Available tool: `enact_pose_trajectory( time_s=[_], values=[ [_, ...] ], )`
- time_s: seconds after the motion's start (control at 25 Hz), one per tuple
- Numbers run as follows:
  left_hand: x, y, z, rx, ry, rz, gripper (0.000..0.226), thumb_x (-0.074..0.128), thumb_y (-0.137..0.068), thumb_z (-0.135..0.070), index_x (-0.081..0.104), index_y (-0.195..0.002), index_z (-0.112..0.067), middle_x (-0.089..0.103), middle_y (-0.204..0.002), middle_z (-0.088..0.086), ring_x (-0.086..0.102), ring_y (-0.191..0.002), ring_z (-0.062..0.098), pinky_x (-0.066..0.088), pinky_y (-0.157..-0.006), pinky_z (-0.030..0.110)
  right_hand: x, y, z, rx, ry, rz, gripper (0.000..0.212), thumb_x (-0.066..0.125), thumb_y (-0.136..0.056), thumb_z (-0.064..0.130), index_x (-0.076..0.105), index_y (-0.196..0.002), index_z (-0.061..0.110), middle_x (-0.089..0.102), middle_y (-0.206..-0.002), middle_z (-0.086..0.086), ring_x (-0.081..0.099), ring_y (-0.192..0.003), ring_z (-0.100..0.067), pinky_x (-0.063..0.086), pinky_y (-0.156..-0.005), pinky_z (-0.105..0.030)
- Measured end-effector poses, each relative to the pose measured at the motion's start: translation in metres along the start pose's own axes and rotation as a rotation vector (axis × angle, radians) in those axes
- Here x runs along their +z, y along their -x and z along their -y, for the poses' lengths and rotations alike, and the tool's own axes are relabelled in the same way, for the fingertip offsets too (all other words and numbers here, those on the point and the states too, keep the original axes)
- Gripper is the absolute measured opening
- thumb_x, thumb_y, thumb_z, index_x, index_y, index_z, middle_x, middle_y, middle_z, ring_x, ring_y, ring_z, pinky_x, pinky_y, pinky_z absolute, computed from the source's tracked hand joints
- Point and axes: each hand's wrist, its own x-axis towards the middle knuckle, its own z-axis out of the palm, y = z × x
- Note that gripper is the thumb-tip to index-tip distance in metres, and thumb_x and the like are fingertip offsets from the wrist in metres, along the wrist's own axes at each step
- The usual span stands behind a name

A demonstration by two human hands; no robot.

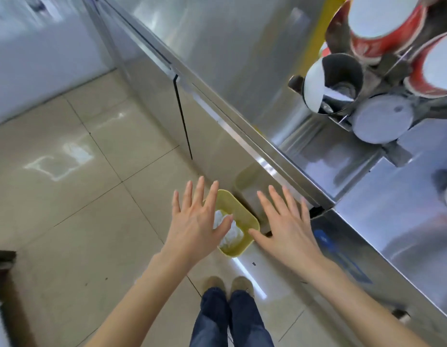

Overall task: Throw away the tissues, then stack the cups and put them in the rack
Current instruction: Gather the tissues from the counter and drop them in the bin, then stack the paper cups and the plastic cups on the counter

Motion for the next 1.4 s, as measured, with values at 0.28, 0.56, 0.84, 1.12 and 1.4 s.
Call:
enact_pose_trajectory(
  time_s=[0.28,0.56,0.84,1.12,1.4],
  values=[
    [-0.046,0.026,-0.041,0.157,-0.026,-0.066,0.071,0.028,-0.09,-0.055,-0.006,-0.145,-0.026,-0.007,-0.158,0.005,-0.009,-0.146,0.023,-0.008,-0.118,0.043,-0.058,0.051,-0.016,0.073,-0.046,-0.155,0.07,0.041,-0.088,0.048,0.001,-0.143,0.029,-0.006,-0.157,0.002,-0.016,-0.143,-0.02,-0.01,-0.115,-0.043],
    [-0.071,0.02,-0.101,0.438,-0.038,-0.17,0.069,0.031,-0.09,-0.054,0.002,-0.145,-0.025,0.004,-0.158,0.005,0.002,-0.146,0.023,0.002,-0.119,0.042,-0.095,0.094,-0.051,0.232,-0.139,-0.355,0.069,0.031,-0.082,0.057,0.009,-0.142,0.03,-0.003,-0.157,0.001,-0.013,-0.143,-0.018,-0.006,-0.117,-0.038],
    [-0.064,0.01,-0.185,0.712,-0.019,-0.174,0.07,0.039,-0.087,-0.052,0.015,-0.145,-0.021,0.02,-0.155,0.002,0.016,-0.144,0.021,0.013,-0.117,0.037,-0.117,0.137,-0.106,0.407,-0.183,-0.494,0.068,0.041,-0.089,0.049,0.005,-0.142,0.028,-0.006,-0.157,0.0,-0.014,-0.143,-0.017,-0.004,-0.117,-0.035],
    [-0.043,-0.002,-0.289,0.838,0.086,-0.094,0.073,0.047,-0.088,-0.045,0.01,-0.145,-0.018,0.019,-0.154,0.002,0.017,-0.143,0.019,0.015,-0.116,0.035,-0.142,0.165,-0.188,0.443,-0.319,-0.602,0.068,0.05,-0.088,0.036,0.009,-0.142,0.024,0.002,-0.156,0.004,-0.006,-0.143,-0.012,0.005,-0.116,-0.031],
    [0.002,-0.04,-0.377,0.772,0.144,0.055,0.087,0.057,-0.083,-0.041,0.003,-0.145,-0.012,0.014,-0.156,0.007,0.017,-0.143,0.022,0.021,-0.117,0.042,-0.16,0.162,-0.267,0.419,-0.421,-0.634,0.068,0.052,-0.088,0.027,0.011,-0.142,0.021,0.004,-0.156,0.003,0.0,-0.144,-0.011,0.006,-0.114,-0.024]
  ],
)
